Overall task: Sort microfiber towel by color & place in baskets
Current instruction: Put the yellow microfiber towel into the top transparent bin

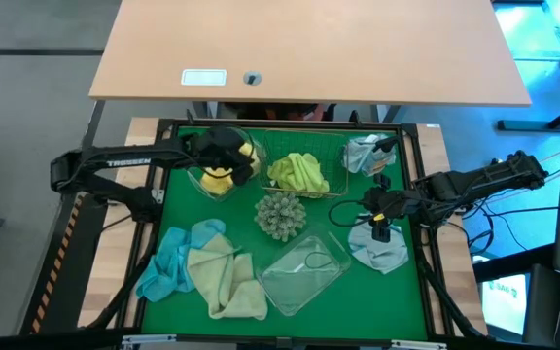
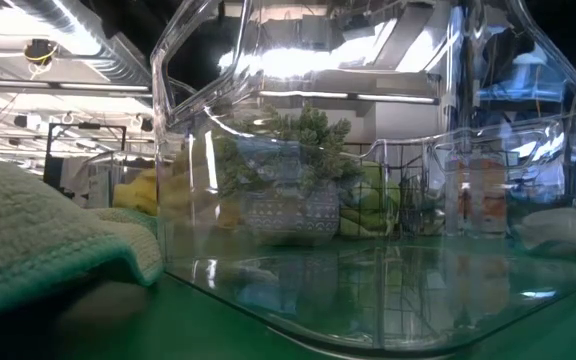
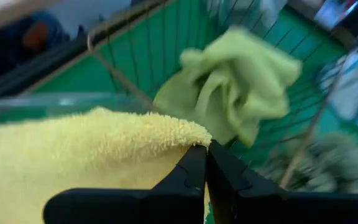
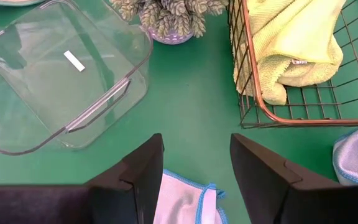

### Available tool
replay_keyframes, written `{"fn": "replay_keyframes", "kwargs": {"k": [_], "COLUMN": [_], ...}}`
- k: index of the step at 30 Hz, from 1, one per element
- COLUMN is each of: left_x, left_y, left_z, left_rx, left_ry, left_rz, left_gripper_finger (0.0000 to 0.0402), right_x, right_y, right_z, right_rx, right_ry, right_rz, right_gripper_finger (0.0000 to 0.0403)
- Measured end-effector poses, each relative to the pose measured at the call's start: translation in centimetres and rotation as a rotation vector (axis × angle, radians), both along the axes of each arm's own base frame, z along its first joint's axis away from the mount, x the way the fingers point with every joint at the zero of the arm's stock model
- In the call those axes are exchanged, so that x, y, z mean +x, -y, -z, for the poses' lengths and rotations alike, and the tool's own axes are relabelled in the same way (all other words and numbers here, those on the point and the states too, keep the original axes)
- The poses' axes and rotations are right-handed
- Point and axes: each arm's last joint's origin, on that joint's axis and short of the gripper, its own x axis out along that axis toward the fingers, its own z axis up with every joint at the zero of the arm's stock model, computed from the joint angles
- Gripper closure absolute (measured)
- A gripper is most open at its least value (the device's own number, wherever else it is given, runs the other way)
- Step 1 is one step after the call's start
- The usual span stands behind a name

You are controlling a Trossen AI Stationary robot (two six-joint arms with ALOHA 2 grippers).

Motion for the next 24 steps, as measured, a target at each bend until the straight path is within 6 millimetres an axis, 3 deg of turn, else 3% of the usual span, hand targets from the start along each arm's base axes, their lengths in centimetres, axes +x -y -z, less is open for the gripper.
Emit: {"fn": "replay_keyframes", "kwargs": {"k": [7, 12, 24], "left_x": [-1.4, -2.1, -4.2], "left_y": [0.5, 0.7, 0.9], "left_z": [-2.4, -2.8, 0.7], "left_rx": [0.04, 0.047, -0.007], "left_ry": [0.113, 0.107, -0.325], "left_rz": [-0.002, -0.024, -0.2], "left_gripper_finger": [0.0401, 0.0401, 0.0401], "right_x": [0.0, 0.0, 0.0], "right_y": [0.0, 0.0, 0.0], "right_z": [0.0, 0.0, 0.0], "right_rx": [0.0, 0.0, 0.0], "right_ry": [0.001, 0.001, 0.001], "right_rz": [0.0, 0.0, 0.0], "right_gripper_finger": [0.0217, 0.0217, 0.0217]}}
